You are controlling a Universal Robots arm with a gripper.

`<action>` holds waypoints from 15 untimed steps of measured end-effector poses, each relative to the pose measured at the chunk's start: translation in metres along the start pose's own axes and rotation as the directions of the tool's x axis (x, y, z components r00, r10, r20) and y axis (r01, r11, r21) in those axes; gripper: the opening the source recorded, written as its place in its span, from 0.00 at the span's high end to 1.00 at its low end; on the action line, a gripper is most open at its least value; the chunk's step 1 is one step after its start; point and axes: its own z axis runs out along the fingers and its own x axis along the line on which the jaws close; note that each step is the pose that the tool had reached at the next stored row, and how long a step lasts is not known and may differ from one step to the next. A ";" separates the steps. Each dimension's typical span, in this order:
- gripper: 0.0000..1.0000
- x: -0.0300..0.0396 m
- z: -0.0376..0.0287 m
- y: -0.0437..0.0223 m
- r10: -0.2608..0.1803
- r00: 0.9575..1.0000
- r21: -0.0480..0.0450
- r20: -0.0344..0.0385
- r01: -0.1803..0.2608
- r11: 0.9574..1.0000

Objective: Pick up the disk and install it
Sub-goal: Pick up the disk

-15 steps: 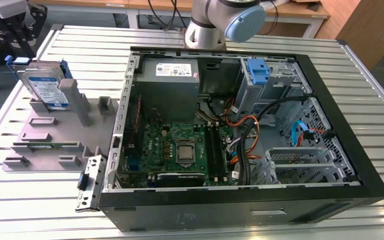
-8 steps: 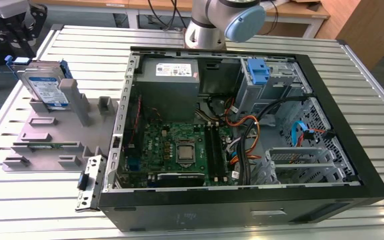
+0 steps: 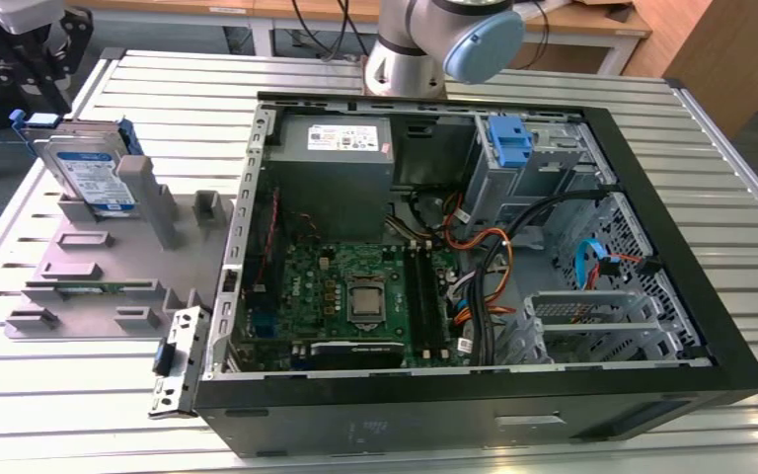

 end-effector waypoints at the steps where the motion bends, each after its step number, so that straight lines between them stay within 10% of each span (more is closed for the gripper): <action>1: 0.89 0.0000 0.0000 0.0000 -0.010 1.000 -0.001 0.000 0.010 1.000; 15: 0.89 0.0000 0.0000 0.0000 -0.062 0.998 -0.004 -0.002 0.062 0.998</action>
